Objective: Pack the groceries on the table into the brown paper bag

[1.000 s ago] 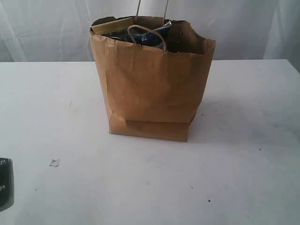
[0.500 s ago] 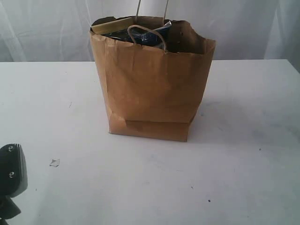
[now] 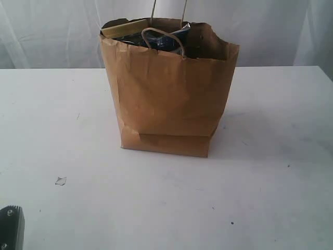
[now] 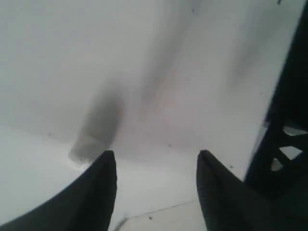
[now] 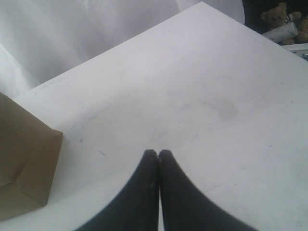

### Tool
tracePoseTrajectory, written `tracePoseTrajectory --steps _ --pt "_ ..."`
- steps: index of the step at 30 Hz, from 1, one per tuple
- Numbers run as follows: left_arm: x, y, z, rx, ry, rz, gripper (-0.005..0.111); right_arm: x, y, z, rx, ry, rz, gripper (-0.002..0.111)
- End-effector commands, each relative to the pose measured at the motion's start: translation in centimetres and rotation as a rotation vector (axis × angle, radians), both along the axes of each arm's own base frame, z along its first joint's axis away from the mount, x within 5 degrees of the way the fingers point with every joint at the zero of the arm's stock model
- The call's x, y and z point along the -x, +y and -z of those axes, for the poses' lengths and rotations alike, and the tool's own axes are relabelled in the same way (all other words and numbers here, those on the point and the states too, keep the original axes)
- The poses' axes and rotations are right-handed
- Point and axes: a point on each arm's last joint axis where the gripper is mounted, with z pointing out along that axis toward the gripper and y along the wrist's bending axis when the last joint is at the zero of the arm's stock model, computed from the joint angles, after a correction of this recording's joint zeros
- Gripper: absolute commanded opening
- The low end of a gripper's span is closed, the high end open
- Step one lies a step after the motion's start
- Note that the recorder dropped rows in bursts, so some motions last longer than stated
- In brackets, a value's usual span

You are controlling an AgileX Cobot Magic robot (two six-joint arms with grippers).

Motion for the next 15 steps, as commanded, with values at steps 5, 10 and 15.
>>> tracePoseTrajectory --steps 5,10,15 --pt "-1.0 -0.3 -0.1 0.043 -0.129 -0.043 0.055 0.0 -0.1 0.1 0.007 0.000 0.002 0.000" --pt "-1.2 -0.1 0.3 0.037 -0.171 -0.059 0.055 0.0 -0.1 0.1 0.007 0.000 0.002 0.000" --pt "-1.0 0.4 1.5 0.000 -0.220 -0.048 0.055 0.0 -0.1 0.1 0.005 0.000 0.003 0.000"
